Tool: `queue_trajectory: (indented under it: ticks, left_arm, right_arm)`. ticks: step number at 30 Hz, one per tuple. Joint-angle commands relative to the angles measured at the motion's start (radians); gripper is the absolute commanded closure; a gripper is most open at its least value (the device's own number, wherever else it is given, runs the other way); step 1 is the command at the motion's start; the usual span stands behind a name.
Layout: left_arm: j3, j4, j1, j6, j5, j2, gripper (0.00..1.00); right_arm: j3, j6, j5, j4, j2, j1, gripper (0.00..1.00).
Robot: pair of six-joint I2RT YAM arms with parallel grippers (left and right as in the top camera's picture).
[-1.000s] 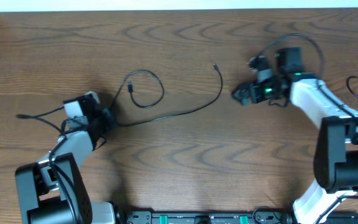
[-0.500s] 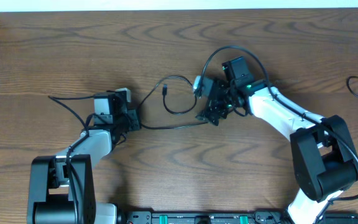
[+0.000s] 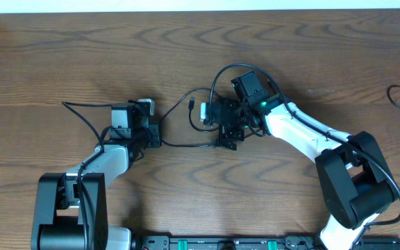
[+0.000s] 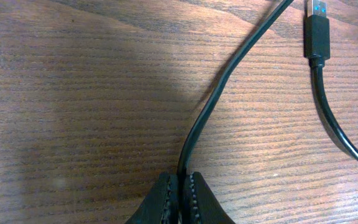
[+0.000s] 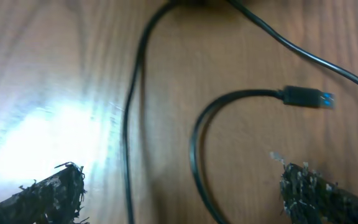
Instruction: Untangle cables
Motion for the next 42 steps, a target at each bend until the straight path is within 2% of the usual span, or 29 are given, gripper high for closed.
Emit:
queue_trajectory:
  ticks: [1, 6, 13, 25, 27, 40, 42]
  left_arm:
    - [-0.039, -0.025, -0.007, 0.023, -0.01, 0.042, 0.92]
    - [-0.039, -0.021, -0.007, 0.023, -0.01, 0.042, 0.92]
    - [-0.039, -0.018, -0.007, 0.023, -0.01, 0.042, 0.92]
    - [-0.039, -0.018, -0.007, 0.023, -0.01, 0.042, 0.91]
    - [-0.039, -0.018, -0.007, 0.023, -0.01, 0.042, 0.86]
    - [-0.039, -0.018, -0.007, 0.023, -0.01, 0.042, 0.83]
    - [-0.039, -0.018, -0.007, 0.023, -0.01, 0.042, 0.83]
  right_arm:
    - [-0.005, -0.022, -0.083, -0.022, -0.013, 0.006, 0.01]
    - [-0.005, -0.032, -0.132, -0.085, -0.013, 0.006, 0.01]
    - [-0.018, -0.171, -0.1, -0.164, -0.012, 0.01, 0.01]
    - [-0.032, -0.171, 0.05, -0.055, 0.007, 0.013, 0.01]
    - [-0.032, -0.171, 0.051, -0.045, 0.023, 0.013, 0.01]
    - [-0.032, -0.17, 0.062, 0.045, 0.163, 0.019, 0.03]
    - [-0.032, -0.17, 0.087, 0.072, 0.175, 0.019, 0.01]
